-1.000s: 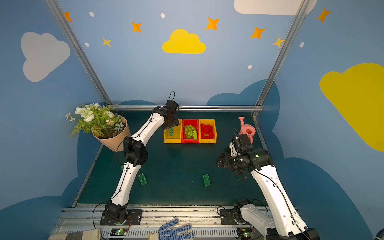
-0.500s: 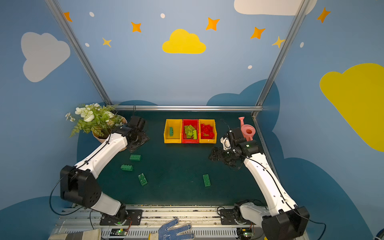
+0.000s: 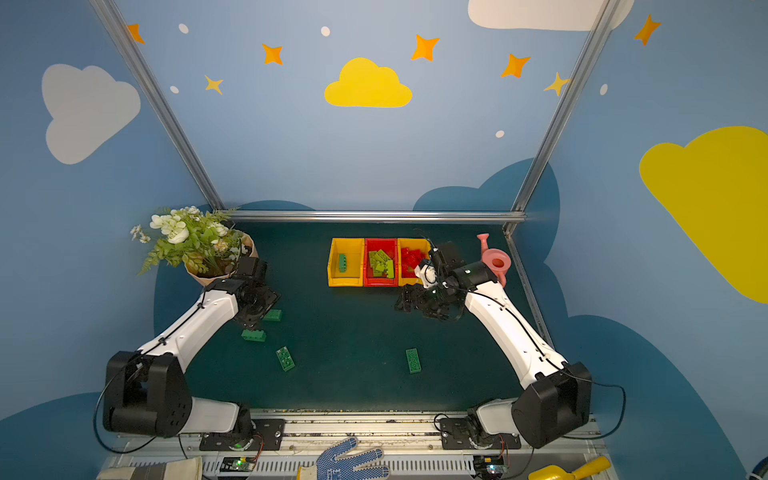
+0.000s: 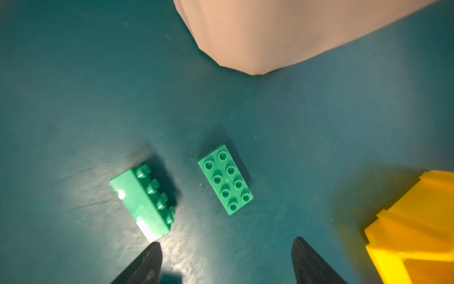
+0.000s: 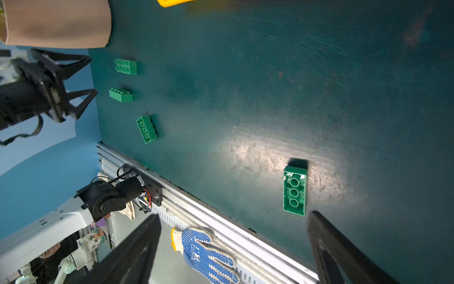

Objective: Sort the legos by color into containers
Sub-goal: 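Return the left gripper to the green bricks while the right moves toward the bins, then close the left gripper on a green brick and lift it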

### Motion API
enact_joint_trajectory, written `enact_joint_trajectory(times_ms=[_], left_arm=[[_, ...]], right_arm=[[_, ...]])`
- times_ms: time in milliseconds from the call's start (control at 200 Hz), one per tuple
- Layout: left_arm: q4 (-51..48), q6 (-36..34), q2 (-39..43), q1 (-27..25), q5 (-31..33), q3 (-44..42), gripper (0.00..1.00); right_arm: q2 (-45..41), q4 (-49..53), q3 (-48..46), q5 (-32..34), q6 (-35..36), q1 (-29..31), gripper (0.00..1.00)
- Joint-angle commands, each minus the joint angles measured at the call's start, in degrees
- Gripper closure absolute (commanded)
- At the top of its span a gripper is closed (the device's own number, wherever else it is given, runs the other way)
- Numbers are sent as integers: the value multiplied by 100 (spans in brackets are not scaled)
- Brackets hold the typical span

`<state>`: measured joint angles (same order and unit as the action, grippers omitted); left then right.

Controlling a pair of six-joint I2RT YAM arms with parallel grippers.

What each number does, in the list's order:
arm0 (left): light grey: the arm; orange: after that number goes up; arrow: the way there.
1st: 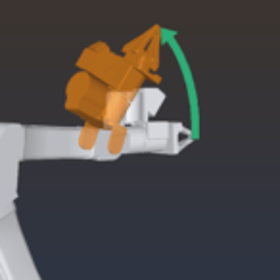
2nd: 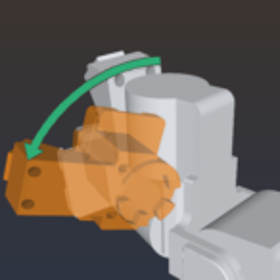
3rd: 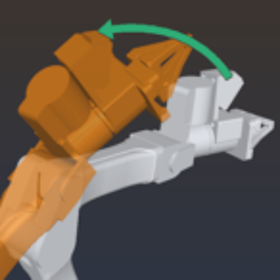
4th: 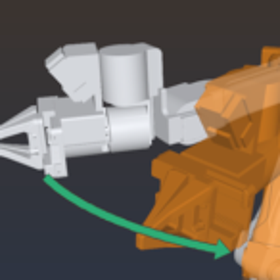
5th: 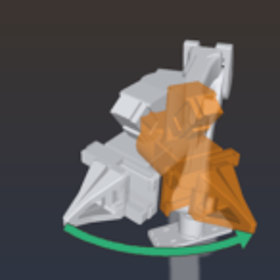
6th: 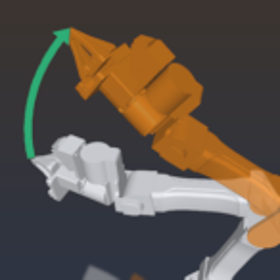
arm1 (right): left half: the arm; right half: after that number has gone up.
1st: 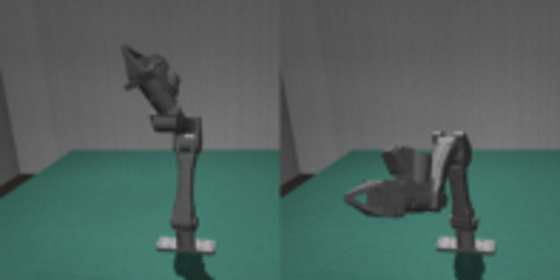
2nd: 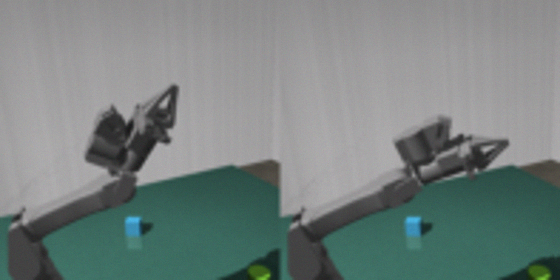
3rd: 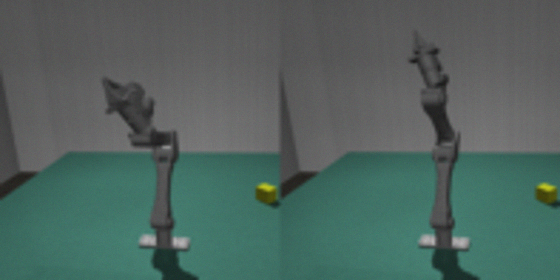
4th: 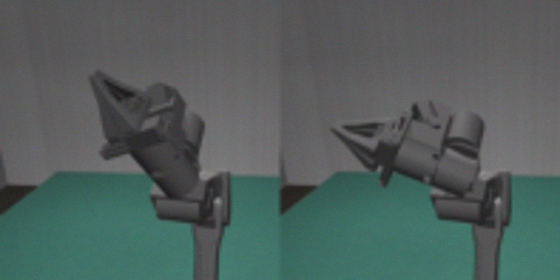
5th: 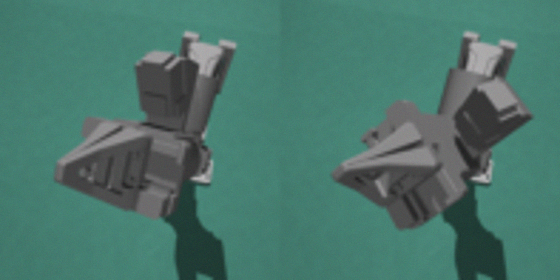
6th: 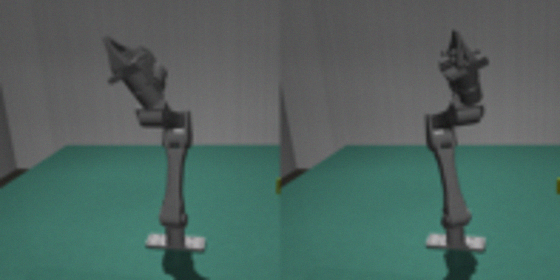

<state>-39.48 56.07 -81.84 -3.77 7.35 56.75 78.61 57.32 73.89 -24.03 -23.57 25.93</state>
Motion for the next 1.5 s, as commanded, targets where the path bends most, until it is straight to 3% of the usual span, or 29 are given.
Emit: enact_joint_trajectory(times_ms=[0,601,736,946,1261,1492], left_arm=[[227,-136,-263,204,-367,-85,18],[612,-607,-1892,447,-803,354,24],[548,-683,-2105,446,-896,430,36],[288,-853,-2230,405,-1008,641,64],[-380,-1063,-1995,-479,-763,1119,70],[-926,-1910,-2759,-1163,-634,3174,70]], right_arm=[[23,-12,123,114,-100,156,9],[-122,21,11,625,-600,395,9],[-105,73,40,696,-639,410,9],[-97,165,83,799,-662,413,9],[-215,286,69,978,-718,406,9],[-396,424,15,1116,-776,395,9]])
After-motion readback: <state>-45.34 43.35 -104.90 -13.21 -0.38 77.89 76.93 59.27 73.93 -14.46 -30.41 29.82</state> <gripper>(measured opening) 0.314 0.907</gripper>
